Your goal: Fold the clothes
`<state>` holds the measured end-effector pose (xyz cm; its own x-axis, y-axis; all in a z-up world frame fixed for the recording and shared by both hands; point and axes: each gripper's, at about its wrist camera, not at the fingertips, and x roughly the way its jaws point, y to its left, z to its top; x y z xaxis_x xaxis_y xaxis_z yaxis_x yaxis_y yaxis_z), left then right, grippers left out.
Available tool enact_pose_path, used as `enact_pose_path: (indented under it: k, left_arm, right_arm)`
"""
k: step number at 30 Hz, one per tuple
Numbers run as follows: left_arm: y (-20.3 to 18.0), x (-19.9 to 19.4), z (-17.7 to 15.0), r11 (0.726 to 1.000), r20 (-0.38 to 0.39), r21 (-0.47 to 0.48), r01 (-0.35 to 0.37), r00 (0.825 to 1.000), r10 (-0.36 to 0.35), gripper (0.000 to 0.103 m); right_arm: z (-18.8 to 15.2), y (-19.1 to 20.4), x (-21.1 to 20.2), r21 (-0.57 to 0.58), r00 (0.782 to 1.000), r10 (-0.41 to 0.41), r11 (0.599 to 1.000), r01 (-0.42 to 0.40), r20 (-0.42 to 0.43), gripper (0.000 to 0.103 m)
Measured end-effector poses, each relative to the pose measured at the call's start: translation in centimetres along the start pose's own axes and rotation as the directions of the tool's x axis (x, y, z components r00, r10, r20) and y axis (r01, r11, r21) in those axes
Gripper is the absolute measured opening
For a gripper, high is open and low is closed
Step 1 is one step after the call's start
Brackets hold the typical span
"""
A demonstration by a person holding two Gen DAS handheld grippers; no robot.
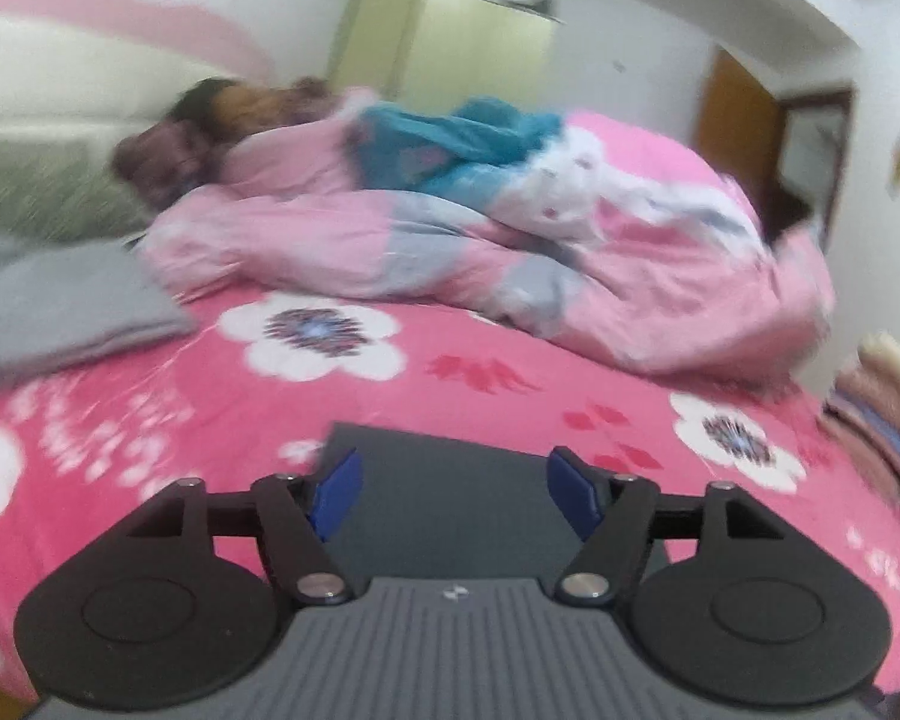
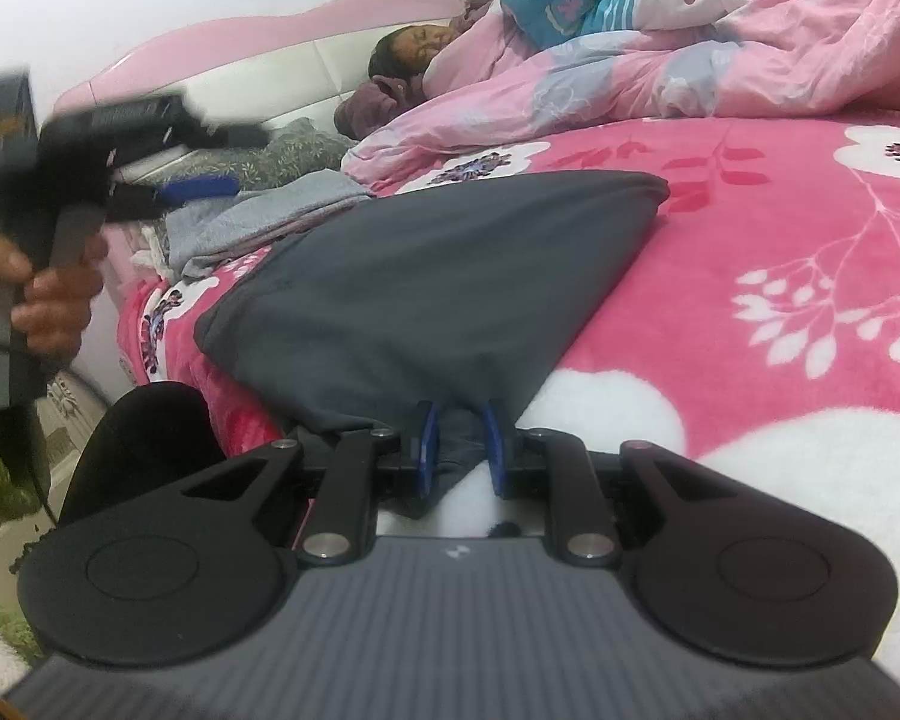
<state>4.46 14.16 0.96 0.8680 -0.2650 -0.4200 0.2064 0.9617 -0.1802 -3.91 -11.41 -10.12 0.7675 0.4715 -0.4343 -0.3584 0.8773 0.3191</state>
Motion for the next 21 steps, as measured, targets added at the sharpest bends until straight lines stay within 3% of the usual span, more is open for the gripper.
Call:
enact_pose_path:
  k: [4, 7, 11, 14, 21]
  left_arm:
    - [-2.5, 5.1, -1.1, 0.993, -0.118, 0.095, -0.074, 0.989, 0.085, 0.081]
    - [-1.7, 9.2, -3.1, 0.972, -0.249, 0.114, -0.204, 0.941, 0.227, 0.081]
    - [-1.4, 9.1, -3.4, 0.980, -0.259, 0.097, -0.176, 0.946, 0.195, 0.096]
    - [-0.8, 9.2, -3.3, 0.983, -0.281, 0.080, -0.165, 0.942, 0.181, 0.097]
    - [-1.1, 9.6, -3.0, 0.982, -0.310, 0.092, -0.162, 0.933, 0.183, 0.100]
  right_arm:
    - [0.2, 0.3, 0.0, -0.005, 1.000, -0.015, 1.000, 0.015, -0.014, 0.016]
    - [0.4, 0.8, -0.1, -0.013, 0.999, -0.034, 0.999, 0.034, -0.028, 0.016]
    - [1.8, 1.4, -0.2, -0.048, 0.995, -0.056, 0.997, 0.052, -0.078, 0.017]
    - [3.8, 1.8, -0.7, -0.084, 0.992, -0.078, 0.994, 0.070, -0.095, 0.018]
    - [8.6, 1.8, 0.6, -0.085, 0.993, -0.115, 0.990, 0.113, -0.026, 0.025]
